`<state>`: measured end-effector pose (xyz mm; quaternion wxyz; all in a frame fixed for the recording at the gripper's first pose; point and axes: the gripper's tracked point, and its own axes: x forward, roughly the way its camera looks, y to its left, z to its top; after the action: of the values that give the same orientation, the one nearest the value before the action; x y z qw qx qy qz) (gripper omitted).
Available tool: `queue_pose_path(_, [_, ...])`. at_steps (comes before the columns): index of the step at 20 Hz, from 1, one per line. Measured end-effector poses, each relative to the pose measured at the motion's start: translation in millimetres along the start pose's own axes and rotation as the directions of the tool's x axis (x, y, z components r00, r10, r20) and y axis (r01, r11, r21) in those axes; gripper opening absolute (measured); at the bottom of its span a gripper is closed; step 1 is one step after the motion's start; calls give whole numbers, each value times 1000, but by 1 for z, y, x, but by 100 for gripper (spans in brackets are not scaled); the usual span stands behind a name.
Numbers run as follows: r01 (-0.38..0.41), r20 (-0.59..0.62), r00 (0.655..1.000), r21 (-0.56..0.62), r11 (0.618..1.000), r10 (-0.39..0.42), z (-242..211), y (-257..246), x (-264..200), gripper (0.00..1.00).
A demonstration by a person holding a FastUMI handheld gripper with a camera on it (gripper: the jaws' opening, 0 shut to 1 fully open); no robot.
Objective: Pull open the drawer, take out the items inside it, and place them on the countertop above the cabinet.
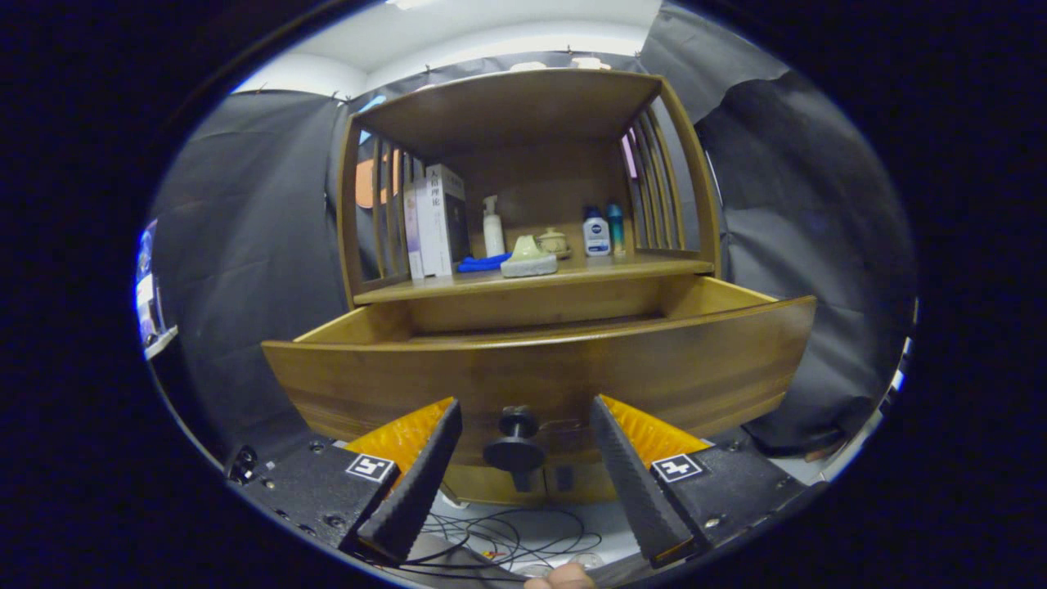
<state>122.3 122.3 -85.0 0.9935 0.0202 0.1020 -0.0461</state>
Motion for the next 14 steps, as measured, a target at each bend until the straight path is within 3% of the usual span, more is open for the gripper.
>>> queue_pose_path(5, [37,-2,999,-1,999,-37,-10,0,19,99])
queue_pose_path(14, [62,116,991,9,998,-63,-7,5,21,100])
